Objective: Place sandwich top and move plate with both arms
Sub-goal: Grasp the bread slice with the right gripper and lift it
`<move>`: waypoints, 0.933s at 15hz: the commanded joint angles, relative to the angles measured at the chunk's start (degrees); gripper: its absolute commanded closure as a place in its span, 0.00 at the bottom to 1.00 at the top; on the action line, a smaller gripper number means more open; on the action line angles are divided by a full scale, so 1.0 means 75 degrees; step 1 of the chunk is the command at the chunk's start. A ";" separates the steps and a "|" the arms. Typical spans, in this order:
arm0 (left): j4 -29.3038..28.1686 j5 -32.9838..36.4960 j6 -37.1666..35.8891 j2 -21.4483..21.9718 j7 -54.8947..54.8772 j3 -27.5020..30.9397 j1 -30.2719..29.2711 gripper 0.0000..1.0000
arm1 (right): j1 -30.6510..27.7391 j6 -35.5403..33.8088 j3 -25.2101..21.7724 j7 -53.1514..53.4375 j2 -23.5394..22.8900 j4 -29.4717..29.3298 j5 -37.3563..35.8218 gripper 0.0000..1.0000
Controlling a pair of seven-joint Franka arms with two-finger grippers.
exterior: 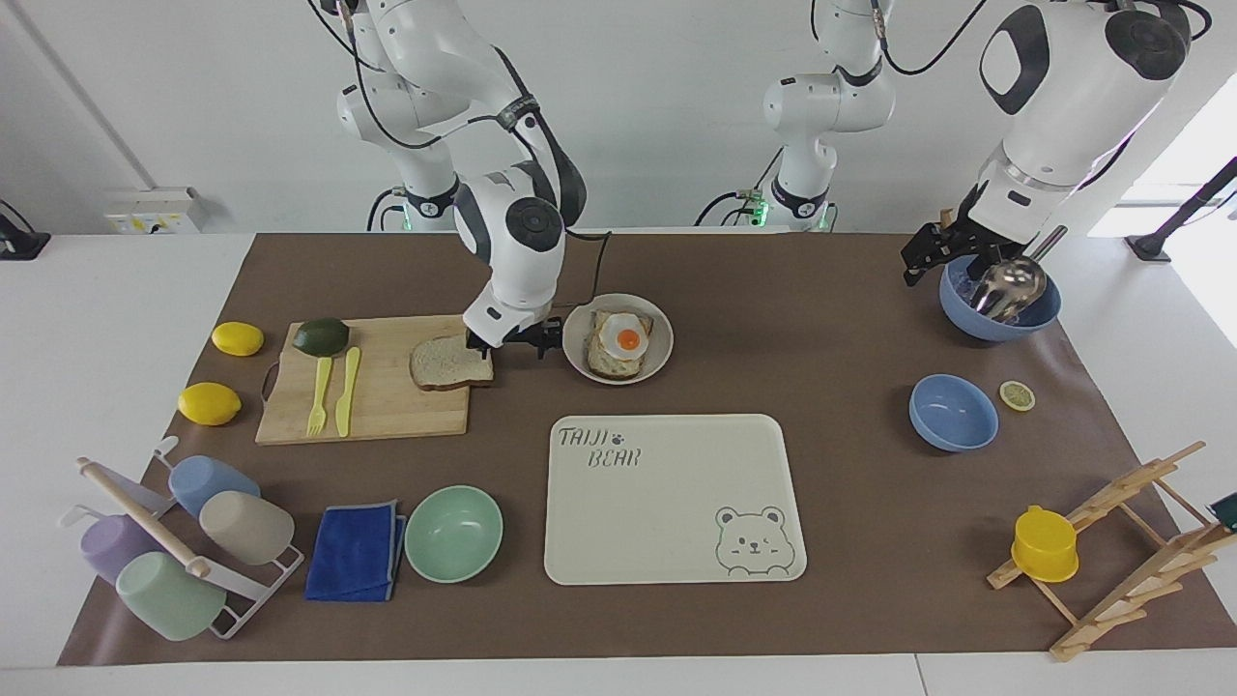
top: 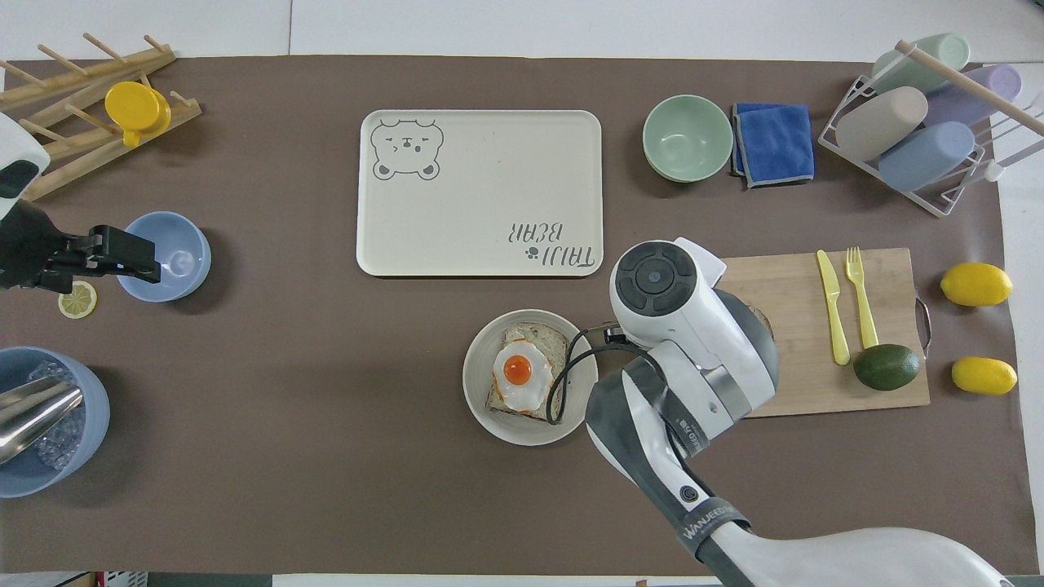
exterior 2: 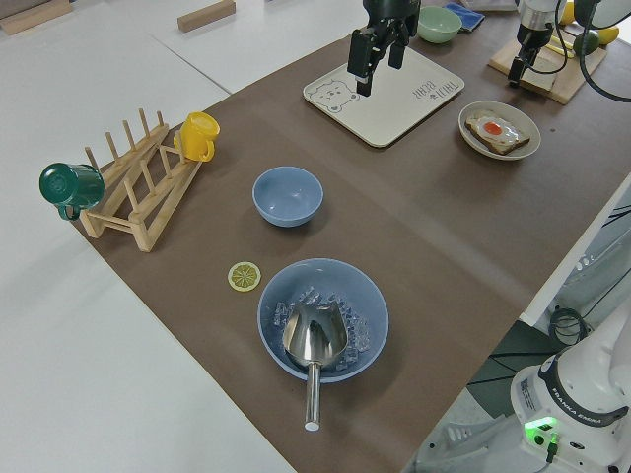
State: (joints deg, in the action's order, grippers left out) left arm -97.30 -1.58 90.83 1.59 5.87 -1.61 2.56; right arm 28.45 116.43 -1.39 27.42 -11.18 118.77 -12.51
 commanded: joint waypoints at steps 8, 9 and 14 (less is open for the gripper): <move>0.0012 0.0128 -0.0122 0.0104 -0.0032 -0.0054 -0.0071 0.00 | 0.0109 -0.0301 -0.0013 0.0352 0.0096 0.0793 -0.1636 0.23; 0.0012 0.0128 -0.0122 0.0104 -0.0032 -0.0054 -0.0060 0.00 | 0.0109 -0.0371 -0.0025 0.0352 0.0096 0.0793 -0.1730 0.29; 0.0012 0.0128 -0.0122 0.0104 -0.0032 -0.0054 -0.0071 0.00 | 0.0121 -0.0465 -0.0013 0.0352 0.0120 0.0864 -0.1801 0.58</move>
State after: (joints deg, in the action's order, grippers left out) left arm -97.30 -1.58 90.83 1.59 5.87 -1.61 2.56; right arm 29.14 113.43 -1.52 29.05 -11.25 124.14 -24.63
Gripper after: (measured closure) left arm 0.000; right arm 0.401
